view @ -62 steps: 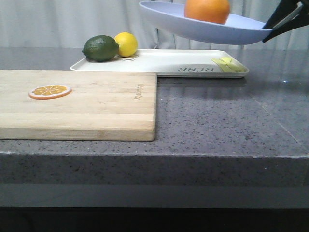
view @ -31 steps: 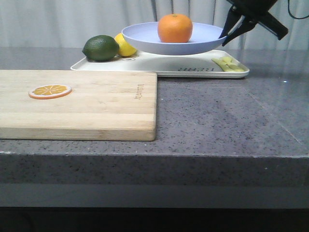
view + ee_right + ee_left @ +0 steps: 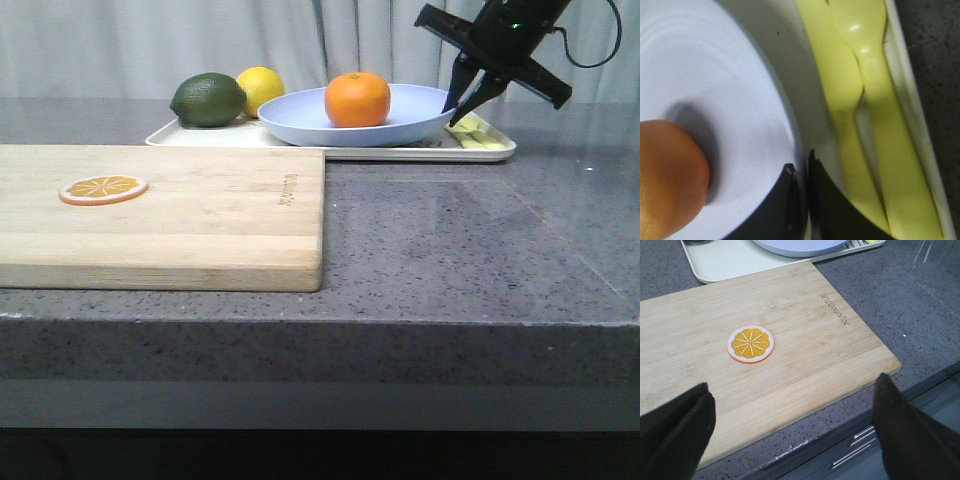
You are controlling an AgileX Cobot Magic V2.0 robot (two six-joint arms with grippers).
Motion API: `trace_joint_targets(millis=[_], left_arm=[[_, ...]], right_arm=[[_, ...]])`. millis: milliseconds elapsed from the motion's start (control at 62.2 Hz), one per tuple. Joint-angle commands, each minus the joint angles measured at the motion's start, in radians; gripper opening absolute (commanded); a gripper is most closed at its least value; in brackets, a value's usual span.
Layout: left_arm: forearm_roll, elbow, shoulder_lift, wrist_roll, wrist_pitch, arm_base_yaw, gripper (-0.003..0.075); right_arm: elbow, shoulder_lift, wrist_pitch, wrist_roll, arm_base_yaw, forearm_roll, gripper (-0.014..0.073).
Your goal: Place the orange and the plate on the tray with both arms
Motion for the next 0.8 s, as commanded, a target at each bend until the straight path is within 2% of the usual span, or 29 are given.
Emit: trace_joint_targets(millis=[0, 370, 450, 643, 724, 788], left_arm=[[-0.003, -0.024, -0.002, 0.001, -0.078, 0.001, 0.0621], [-0.003, -0.024, -0.002, 0.001, -0.078, 0.001, 0.0621], [-0.003, -0.024, -0.002, 0.001, -0.078, 0.001, 0.0621], [-0.003, -0.024, -0.002, 0.001, -0.078, 0.001, 0.0621], [-0.003, -0.024, -0.002, 0.001, -0.078, 0.001, 0.0621], [-0.003, -0.024, -0.002, 0.001, -0.078, 0.001, 0.0621]], right_arm=[[-0.041, -0.069, -0.041, 0.005, -0.002, 0.037, -0.0058], [-0.041, -0.070, -0.047, 0.004, -0.002, 0.053, -0.0036], [-0.041, -0.070, -0.048, 0.004, -0.002, 0.053, 0.0035], [-0.041, -0.071, -0.048, 0.001, -0.002, 0.053, 0.0367], [-0.041, -0.076, -0.048, -0.036, -0.002, 0.052, 0.0440], [-0.041, -0.087, -0.047, -0.072, -0.002, 0.052, 0.0459]])
